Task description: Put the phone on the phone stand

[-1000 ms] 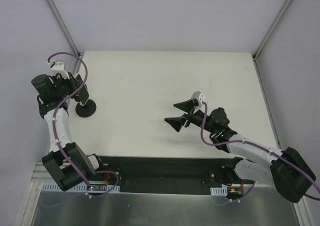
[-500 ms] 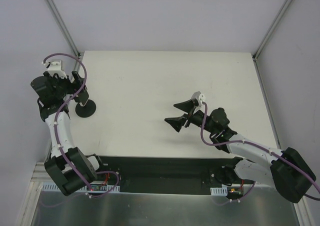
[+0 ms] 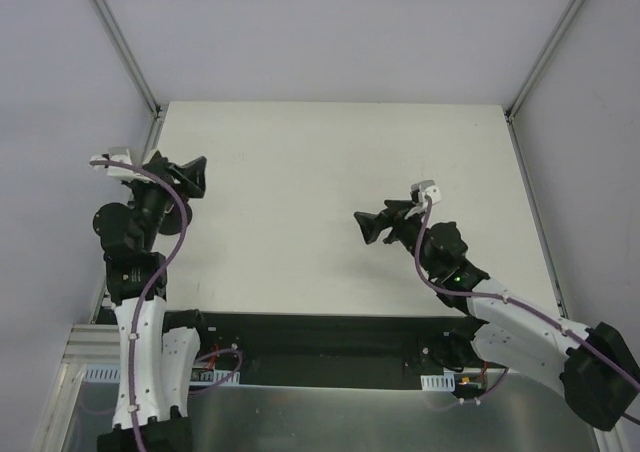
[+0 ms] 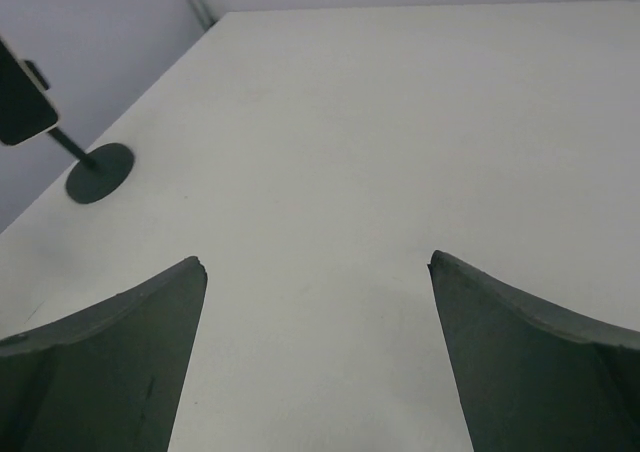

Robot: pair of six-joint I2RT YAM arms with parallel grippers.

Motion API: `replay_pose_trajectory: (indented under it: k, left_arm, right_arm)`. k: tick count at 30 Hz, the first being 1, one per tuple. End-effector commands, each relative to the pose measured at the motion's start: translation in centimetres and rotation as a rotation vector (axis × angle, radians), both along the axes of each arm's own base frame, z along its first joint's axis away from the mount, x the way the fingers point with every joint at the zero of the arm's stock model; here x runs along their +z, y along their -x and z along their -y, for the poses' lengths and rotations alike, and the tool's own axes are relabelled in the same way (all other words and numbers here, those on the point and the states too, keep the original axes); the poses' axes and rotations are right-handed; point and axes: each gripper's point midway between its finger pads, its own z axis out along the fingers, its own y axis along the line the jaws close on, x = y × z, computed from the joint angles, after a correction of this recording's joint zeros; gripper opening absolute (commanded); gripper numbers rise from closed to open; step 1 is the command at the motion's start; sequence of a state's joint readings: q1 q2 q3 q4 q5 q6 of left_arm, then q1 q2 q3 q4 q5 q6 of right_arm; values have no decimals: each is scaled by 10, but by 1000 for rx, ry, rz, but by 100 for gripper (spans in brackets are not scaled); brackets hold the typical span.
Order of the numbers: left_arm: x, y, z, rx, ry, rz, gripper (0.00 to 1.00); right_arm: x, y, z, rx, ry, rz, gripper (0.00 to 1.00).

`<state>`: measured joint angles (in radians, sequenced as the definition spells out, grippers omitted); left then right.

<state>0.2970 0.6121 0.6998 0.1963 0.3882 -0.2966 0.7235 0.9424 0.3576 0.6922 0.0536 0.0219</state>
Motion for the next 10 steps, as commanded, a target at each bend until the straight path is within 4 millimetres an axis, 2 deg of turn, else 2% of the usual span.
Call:
replay_pose_trajectory:
  k: [1,2,3,4,5,6,8,9,10]
  left_arm:
    - [-11,12,84,-311,110,-60,92]
    - [-20,15,102,-375,87,-103,92]
    - [-24,28,135,-497,69,-130,92]
    - [-18,37,150,-554,46,-123,92]
    - [-20,45,162,-601,6,-131,92]
    - [-18,62,186,-690,-16,-121,92]
    - [5,81,200,-772,-38,-58,93]
    - [16,91,206,-814,-36,-33,95]
    - [41,111,212,-901,-31,23,98]
  right_arm:
    - [33,-12,65,-337,-54,-34,96]
    - [30,-7,76,-376,-19,-69,96]
    - [43,1,87,-394,-58,-59,96]
    - [45,8,94,-402,-58,-67,96]
    - [37,17,100,-392,-16,-98,96]
    - [53,29,108,-382,-59,-62,96]
    - [46,49,123,-367,15,-93,96]
    - [79,64,135,-355,-46,-29,96]
    - [92,74,143,-340,-38,2,96]
